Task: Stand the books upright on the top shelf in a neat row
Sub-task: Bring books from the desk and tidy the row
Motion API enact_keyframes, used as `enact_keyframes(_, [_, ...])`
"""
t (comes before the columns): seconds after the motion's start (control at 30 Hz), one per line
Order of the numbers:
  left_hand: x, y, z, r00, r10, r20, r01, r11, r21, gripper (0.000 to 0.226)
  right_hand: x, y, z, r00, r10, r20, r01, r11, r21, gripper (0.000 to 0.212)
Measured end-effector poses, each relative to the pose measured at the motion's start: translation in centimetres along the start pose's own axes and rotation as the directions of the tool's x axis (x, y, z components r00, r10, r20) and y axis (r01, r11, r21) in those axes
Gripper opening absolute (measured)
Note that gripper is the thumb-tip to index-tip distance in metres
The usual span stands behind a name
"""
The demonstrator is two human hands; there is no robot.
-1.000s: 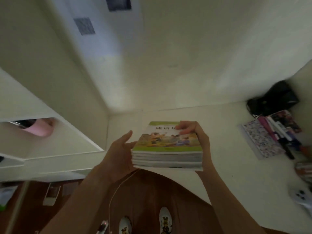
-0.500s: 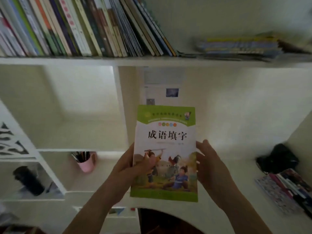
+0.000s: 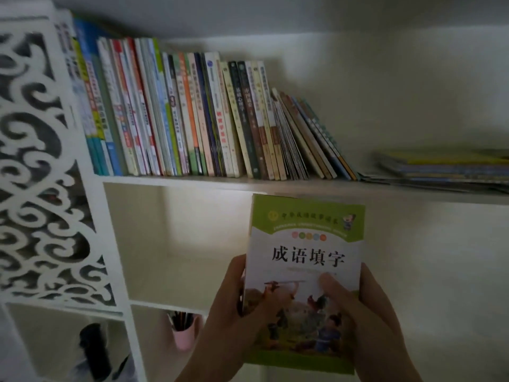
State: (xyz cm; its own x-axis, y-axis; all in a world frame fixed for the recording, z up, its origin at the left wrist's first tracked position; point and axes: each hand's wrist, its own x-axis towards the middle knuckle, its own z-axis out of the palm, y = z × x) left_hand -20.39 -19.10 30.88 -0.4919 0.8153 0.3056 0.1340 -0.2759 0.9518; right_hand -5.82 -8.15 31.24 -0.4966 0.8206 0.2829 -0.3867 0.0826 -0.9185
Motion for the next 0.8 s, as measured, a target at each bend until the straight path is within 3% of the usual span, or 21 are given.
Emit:
enact_keyframes(0.1, [1.0,0.5,-0.4,0.991,0.022,-0.135,-0.029,0.998,-0.049,0.045,1.4,-0.7,1.8,0.997,-0.016,0.076,0.015,1.000,0.015,0.080])
enact_keyframes(0.23, [2.6,2.1,-1.2,0.962,0.106,-0.250,-0.116,0.993,-0.026,0.049,4.4,-2.2,3.9,0.988,0.005,0.156,-0.016,0.997,0.070,0.040])
enact_keyframes(0.3, [3.8,3.7,-1.8,0.951,0.155,-0.268,-0.160,0.987,0.004,0.053,6.7,-3.2,5.0,0.979,-0.020,0.205,0.010,0.999,0.048,0.042])
enact_keyframes(0.37, [4.9,5.7,-2.1,0.927,0.213,-0.308,-0.194,0.977,0.093,0.053,8.7,-4.6,5.9,0.967,-0.052,0.250,0.046,0.998,0.030,0.063])
enact_keyframes(0.43, [6.1,7.0,-2.3,0.878,0.276,-0.392,-0.224,0.959,0.173,0.053,10.8,-5.9,6.5,0.947,-0.053,0.317,0.054,0.999,0.006,0.053])
enact_keyframes(0.5, [7.0,8.0,-2.2,0.798,0.353,-0.488,-0.253,0.932,0.260,0.051,12.3,-7.8,7.2,0.907,-0.092,0.411,0.171,0.972,-0.160,0.040])
enact_keyframes(0.57, [7.7,8.9,-2.0,0.704,0.450,-0.549,-0.269,0.885,0.381,0.048,14.5,-9.4,7.1,0.877,-0.245,0.414,0.401,0.847,-0.348,0.033])
enact_keyframes(0.63, [8.3,9.9,-1.7,0.630,0.517,-0.579,-0.255,0.842,0.475,0.046,17.5,-10.7,5.6,0.824,-0.500,0.267,0.554,0.614,-0.562,0.037])
enact_keyframes(0.7, [9.0,10.5,-1.4,0.550,0.584,-0.597,-0.241,0.795,0.557,0.045,20.7,-11.7,3.6,0.746,-0.646,0.162,0.533,0.433,-0.727,0.046])
enact_keyframes(0.8, [9.9,10.7,-0.5,0.492,0.651,-0.579,-0.218,0.735,0.641,0.050,24.5,-12.1,1.8,0.851,-0.506,0.137,0.390,0.437,-0.811,0.069])
